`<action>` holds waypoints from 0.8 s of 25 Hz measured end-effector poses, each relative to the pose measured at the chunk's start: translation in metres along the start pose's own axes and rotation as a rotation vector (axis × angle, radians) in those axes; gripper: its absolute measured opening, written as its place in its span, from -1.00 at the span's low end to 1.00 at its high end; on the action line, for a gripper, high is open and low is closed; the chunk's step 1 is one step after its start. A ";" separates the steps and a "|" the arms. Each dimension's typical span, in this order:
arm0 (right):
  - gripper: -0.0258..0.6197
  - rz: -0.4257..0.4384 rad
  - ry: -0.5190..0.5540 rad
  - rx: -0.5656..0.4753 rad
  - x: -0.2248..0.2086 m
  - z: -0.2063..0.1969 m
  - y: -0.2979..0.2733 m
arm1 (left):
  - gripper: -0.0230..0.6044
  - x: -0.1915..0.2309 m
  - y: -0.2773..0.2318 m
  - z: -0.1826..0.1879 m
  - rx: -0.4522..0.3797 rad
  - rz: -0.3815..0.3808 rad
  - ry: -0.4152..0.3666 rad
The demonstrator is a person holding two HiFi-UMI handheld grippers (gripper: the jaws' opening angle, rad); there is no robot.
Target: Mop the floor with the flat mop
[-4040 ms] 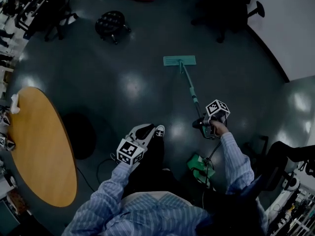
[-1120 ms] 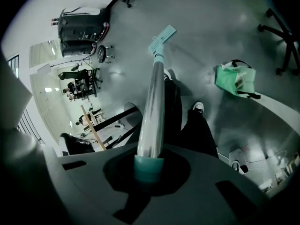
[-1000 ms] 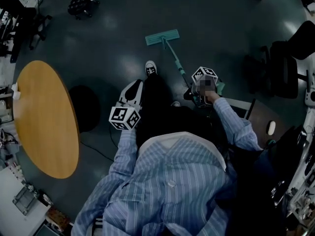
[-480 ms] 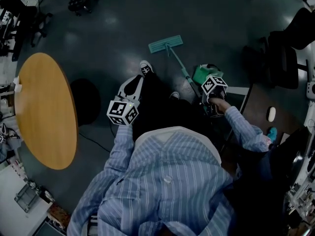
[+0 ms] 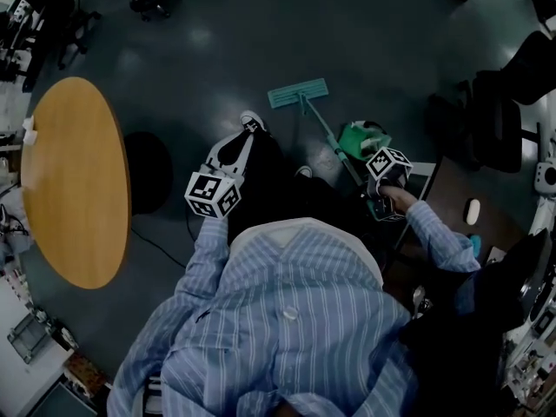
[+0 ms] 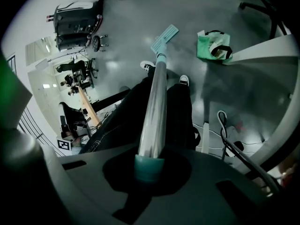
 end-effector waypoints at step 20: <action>-0.89 0.021 -0.002 -0.018 0.012 0.002 -0.013 | -0.84 0.010 0.014 -0.008 -0.004 0.010 0.017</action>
Point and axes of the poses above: the fingertips, and each gripper's own axes: y backward along the fingers, x to its left, z out of its top, the point moved 9 cm from there along y, backward along the fingers, and after that the axes turned 12 degrees about y, right-handed, at the moved point
